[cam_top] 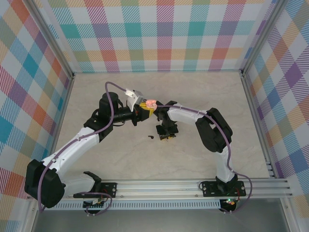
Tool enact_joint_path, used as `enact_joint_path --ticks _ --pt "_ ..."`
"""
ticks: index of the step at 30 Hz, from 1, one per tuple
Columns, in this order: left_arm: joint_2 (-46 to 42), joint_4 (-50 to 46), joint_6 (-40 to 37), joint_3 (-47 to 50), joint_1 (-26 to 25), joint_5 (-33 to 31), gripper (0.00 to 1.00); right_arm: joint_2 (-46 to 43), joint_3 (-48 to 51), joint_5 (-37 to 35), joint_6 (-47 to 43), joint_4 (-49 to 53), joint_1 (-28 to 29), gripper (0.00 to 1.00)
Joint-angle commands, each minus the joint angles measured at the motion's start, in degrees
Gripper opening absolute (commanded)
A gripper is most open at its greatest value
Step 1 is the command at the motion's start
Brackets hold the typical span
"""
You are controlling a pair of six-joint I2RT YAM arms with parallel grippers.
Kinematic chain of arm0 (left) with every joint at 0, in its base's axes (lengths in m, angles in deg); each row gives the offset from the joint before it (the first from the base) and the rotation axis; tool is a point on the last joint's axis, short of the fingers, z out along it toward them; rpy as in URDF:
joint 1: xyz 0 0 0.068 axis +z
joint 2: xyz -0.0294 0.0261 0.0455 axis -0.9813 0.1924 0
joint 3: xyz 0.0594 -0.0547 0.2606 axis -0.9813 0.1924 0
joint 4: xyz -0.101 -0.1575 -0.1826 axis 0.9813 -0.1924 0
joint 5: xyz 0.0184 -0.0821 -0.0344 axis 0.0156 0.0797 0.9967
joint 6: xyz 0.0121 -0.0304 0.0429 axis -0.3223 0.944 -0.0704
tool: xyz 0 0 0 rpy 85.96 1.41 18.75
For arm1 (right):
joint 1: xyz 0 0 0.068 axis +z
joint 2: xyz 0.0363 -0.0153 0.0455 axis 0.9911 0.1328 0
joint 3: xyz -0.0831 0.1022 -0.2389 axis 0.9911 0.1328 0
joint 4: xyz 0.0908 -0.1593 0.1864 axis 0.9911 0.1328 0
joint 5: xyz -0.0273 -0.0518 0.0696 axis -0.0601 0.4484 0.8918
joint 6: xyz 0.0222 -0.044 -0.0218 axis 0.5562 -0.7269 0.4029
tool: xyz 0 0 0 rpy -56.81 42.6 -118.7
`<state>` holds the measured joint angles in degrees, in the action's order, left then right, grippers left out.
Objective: Insert wireless bluetooth earbuds into charging case
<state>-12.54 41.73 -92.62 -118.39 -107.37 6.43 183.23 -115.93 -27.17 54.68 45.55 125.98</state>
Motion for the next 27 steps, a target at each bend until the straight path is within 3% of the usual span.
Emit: enact_joint_path --ticks 1,9,27 --pt "-1.55 0.12 -0.78 0.95 -0.29 -0.68 0.07 1.65 -0.52 -0.11 1.61 -0.32 0.77 0.27" --pt "-1.63 0.08 -0.78 1.12 -0.27 -0.92 0.07 -0.55 -0.31 1.92 3.57 -3.26 -0.65 0.25" --pt "-1.24 3.13 1.53 3.23 -0.27 -4.68 0.07 -10.36 5.94 10.15 9.10 -21.00 -9.68 0.24"
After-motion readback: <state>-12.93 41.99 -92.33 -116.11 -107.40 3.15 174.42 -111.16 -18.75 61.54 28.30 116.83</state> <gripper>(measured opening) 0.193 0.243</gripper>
